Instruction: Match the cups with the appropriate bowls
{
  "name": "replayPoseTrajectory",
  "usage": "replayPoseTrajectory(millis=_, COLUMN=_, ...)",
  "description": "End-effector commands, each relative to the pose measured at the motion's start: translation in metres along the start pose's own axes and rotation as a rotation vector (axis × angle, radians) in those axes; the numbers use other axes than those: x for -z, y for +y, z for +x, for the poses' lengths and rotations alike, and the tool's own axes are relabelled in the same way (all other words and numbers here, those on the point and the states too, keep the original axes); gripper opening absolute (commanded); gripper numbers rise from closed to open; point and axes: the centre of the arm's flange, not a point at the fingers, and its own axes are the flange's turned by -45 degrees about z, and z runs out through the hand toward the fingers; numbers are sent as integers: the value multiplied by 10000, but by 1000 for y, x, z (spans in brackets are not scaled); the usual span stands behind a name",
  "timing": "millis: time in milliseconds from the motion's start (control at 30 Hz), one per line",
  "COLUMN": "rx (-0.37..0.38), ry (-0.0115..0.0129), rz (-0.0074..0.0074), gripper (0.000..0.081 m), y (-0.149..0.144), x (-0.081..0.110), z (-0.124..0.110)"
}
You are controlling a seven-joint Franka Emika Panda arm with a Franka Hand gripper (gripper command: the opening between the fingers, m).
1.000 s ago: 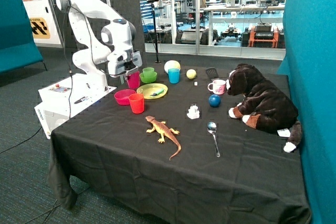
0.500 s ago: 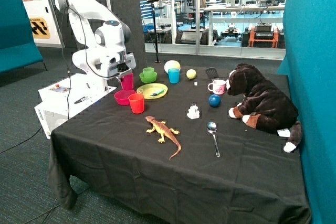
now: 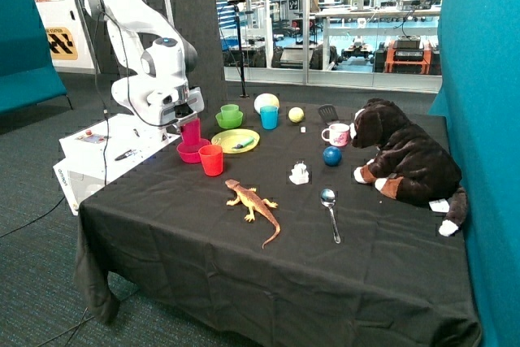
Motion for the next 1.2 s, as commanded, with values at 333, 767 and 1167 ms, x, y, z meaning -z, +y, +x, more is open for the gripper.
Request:
replayPoseTrajectory(millis=333, rx=194, ry=5, rz=-7, gripper=0, y=-4, x=-32, z=-10)
replayPoseTrajectory(millis=767, rx=281, ry=5, rz=-7, gripper=0, y=-11, x=-50, z=-7)
replayPoseTrajectory(millis=1167, rx=351, ry=5, rz=-7, gripper=53, y=-12, x=-48, z=-2)
